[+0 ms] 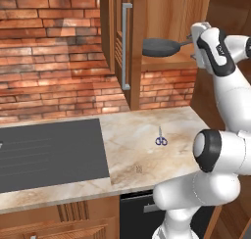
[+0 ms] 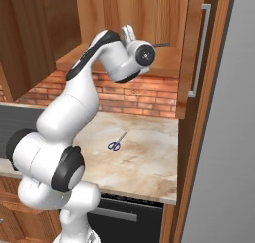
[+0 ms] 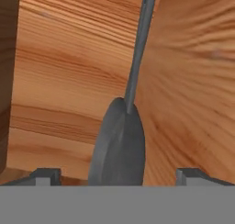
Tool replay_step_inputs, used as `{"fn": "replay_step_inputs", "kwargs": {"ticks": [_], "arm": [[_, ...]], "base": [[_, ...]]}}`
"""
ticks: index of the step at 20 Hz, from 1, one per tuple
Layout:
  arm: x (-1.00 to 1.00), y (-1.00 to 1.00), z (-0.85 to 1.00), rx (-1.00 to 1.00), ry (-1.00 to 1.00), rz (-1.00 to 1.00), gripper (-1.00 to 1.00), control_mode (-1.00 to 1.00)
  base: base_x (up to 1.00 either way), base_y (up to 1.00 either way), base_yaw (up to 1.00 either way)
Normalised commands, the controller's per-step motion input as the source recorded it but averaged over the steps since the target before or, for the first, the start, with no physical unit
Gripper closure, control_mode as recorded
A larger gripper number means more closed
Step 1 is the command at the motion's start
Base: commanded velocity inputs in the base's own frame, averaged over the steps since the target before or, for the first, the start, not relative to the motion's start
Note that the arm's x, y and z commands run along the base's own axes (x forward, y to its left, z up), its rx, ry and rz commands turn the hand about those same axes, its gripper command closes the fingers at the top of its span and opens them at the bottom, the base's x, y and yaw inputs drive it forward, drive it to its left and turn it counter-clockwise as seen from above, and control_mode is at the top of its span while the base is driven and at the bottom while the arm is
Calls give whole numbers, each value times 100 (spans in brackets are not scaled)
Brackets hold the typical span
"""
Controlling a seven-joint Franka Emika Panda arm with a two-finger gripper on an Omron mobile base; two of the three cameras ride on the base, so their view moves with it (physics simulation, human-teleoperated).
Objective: Pick the pan from the cabinet and place it on the stove. Then turn on the stove burner for the pan.
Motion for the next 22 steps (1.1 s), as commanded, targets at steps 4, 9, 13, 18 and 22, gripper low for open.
{"fn": "replay_step_inputs", "kwargs": {"ticks": [4, 9, 13, 18, 22], "arm": [[39, -29, 0, 0, 1, -6, -100, -100], [36, -31, -4, 0, 1, -5, -100, -100], [34, -44, -14, 0, 0, -1, -100, -100], [23, -51, -13, 0, 0, 1, -100, -100], [11, -36, -1, -3, 0, 5, -100, -100]], "base": [[0, 0, 0], [0, 0, 0], [0, 0, 0], [0, 0, 0], [0, 0, 0]]}}
